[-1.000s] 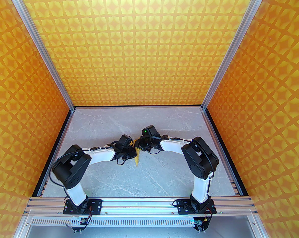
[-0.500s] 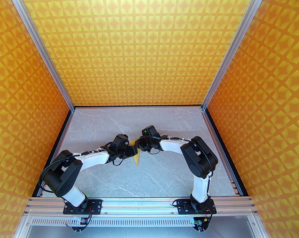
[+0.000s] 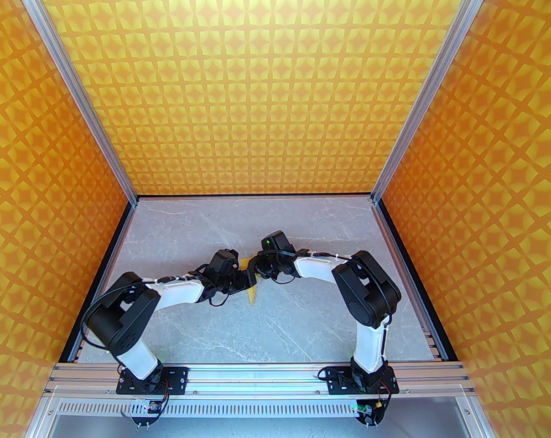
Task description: Fold a paper plane with a square sheet of paper (fold left side to right side)
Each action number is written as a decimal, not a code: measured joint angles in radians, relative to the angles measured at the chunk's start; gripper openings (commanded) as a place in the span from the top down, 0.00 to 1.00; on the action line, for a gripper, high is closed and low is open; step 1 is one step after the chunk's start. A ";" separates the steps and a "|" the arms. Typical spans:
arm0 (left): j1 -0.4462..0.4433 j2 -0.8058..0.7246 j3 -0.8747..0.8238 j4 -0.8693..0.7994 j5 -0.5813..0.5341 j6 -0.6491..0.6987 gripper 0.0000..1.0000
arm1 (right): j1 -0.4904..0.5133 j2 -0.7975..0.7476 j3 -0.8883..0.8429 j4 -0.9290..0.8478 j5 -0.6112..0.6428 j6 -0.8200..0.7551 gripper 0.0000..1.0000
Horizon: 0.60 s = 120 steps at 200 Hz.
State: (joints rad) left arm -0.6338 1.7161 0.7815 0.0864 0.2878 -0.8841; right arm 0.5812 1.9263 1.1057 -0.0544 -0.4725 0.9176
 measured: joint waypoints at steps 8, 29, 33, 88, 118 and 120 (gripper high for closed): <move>0.000 0.002 0.006 -0.003 0.005 0.001 0.43 | 0.000 0.000 0.000 0.000 0.000 0.002 0.76; 0.000 0.010 0.018 -0.015 0.003 0.003 0.43 | -0.001 0.000 0.000 0.003 0.000 0.003 0.76; 0.000 0.010 0.021 -0.018 0.004 0.005 0.43 | -0.001 0.000 0.000 0.003 0.000 0.003 0.76; 0.001 0.036 0.043 -0.036 -0.001 0.023 0.60 | 0.000 0.000 0.000 0.007 -0.001 0.003 0.76; 0.001 0.039 0.044 -0.036 -0.005 0.030 0.65 | 0.001 0.000 0.000 0.007 -0.003 0.003 0.76; 0.001 0.039 0.044 -0.036 -0.005 0.032 0.66 | 0.001 0.000 0.000 0.007 -0.003 0.003 0.76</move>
State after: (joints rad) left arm -0.6327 1.7550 0.8257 0.0502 0.2832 -0.8524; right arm 0.5819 1.9263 1.1057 -0.0475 -0.4759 0.9211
